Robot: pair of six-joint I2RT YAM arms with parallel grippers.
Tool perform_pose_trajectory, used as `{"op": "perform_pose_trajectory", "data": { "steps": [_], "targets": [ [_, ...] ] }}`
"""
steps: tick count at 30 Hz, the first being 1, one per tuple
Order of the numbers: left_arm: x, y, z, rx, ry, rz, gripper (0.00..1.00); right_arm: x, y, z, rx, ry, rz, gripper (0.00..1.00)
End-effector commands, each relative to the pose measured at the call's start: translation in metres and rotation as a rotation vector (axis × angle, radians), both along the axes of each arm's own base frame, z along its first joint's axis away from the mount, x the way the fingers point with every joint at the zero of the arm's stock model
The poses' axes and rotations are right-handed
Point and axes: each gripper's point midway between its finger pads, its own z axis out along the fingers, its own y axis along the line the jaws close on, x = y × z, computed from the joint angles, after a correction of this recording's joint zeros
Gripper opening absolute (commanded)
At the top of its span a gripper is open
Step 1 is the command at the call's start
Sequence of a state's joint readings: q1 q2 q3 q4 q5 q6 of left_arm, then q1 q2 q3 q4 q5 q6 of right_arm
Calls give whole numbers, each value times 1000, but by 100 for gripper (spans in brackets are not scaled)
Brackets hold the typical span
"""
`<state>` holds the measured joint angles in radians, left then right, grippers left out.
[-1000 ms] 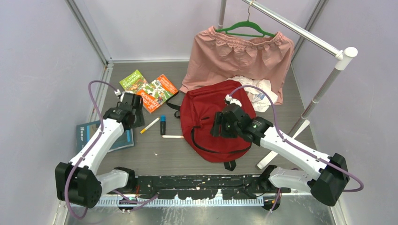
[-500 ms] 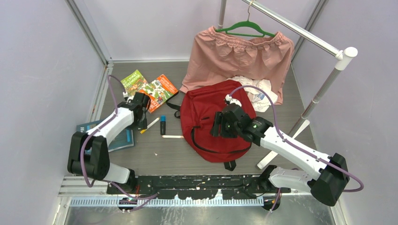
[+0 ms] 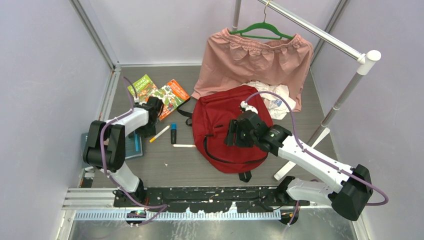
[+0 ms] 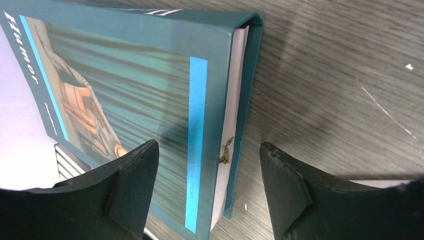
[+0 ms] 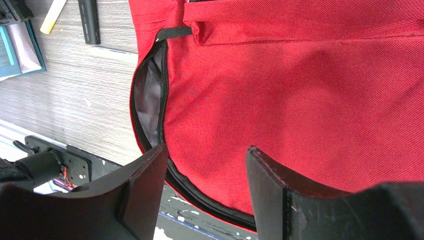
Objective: Pack the student bag
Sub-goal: Adjust the book at the center of the board.
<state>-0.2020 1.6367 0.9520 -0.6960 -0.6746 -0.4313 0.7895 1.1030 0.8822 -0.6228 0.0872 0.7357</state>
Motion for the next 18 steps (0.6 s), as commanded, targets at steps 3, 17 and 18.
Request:
{"op": "perform_pose_trajectory", "data": {
  "steps": [3, 17, 18],
  "targets": [
    [20, 9, 7, 60, -78, 55, 66, 4, 2, 21, 37, -55, -2, 64],
    [19, 7, -6, 50, -39, 58, 27, 6, 3, 18, 28, -48, -8, 64],
    [20, 6, -6, 42, -40, 58, 21, 5, 3, 18, 27, -48, -7, 64]
  ]
}}
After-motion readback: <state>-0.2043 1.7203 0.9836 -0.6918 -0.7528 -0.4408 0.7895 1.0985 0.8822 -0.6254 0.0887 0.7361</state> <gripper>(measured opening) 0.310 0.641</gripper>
